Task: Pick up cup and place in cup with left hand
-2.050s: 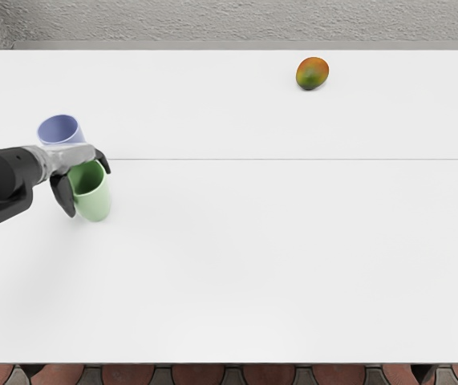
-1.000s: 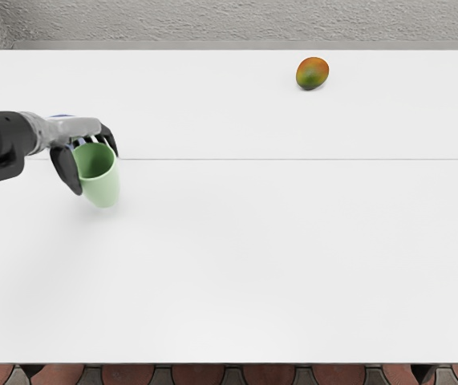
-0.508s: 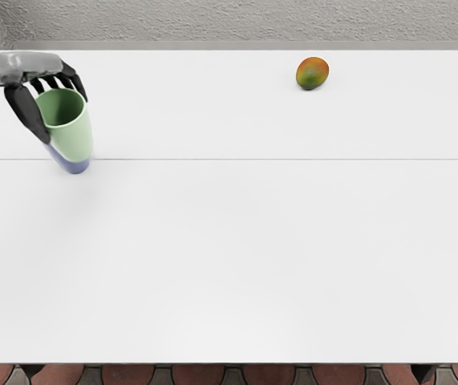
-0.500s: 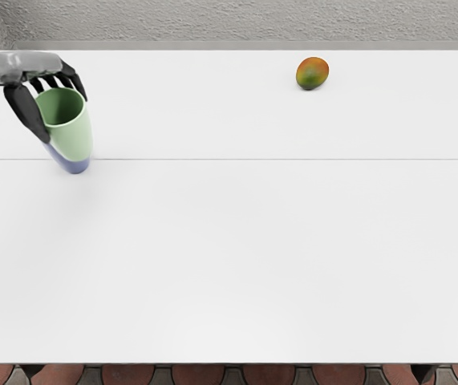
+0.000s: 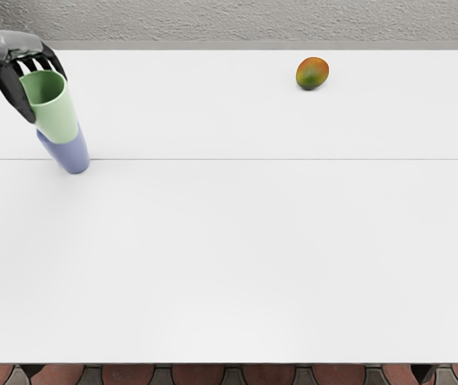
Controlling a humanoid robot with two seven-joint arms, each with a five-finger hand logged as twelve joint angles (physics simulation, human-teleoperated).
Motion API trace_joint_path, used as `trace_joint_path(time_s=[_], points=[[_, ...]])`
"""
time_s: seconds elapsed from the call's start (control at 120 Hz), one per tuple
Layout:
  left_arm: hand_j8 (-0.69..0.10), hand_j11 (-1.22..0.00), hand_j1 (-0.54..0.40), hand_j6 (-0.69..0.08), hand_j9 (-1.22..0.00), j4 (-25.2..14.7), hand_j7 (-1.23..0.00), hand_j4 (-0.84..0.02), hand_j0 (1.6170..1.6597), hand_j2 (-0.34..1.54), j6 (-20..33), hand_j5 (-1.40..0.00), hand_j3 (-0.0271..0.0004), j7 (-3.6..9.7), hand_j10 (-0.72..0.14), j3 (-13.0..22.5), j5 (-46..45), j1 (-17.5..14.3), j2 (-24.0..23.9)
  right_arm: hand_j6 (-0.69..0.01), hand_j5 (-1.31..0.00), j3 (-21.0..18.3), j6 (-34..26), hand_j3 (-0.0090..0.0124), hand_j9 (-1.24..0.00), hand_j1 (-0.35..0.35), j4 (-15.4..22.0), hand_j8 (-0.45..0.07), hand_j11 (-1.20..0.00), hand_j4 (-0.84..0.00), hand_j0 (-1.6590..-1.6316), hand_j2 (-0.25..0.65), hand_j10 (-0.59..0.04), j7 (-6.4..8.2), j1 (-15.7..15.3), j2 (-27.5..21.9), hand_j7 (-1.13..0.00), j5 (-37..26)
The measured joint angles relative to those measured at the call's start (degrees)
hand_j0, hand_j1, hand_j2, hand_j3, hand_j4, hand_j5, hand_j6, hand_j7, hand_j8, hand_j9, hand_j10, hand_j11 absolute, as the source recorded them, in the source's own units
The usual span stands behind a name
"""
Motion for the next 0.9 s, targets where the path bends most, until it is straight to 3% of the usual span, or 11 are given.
trace_joint_path(time_s=[0.475, 0.9], points=[[-0.369, -0.6, -0.079, -0.341, -0.6, 7.87, -0.59, -0.44, 1.6556, 0.05, -0.13, -0.6, 0.0, -0.02, -0.453, 1.88, 3.08, -1.1, -3.12, -0.031, -0.04, 0.03, 0.0, 0.0, -0.04, -0.311, -0.07, -0.031, -0.04, -0.031, -1.6581, -0.006, -0.031, 0.0, 0.1, 0.0, -0.04, 0.0], [-0.375, -0.59, -0.081, -0.343, -0.59, 12.29, -0.6, -0.441, 1.6557, 0.06, 0.28, -0.6, 0.0, 0.0, -0.446, 2.95, 3.4, -2.26, -8.22, -0.031, -0.04, 0.02, 0.0, 0.0, -0.04, -0.311, -0.15, -0.031, -0.04, -0.031, -1.6581, -0.006, -0.031, 0.0, 0.26, 0.0, -0.04, -0.06]])
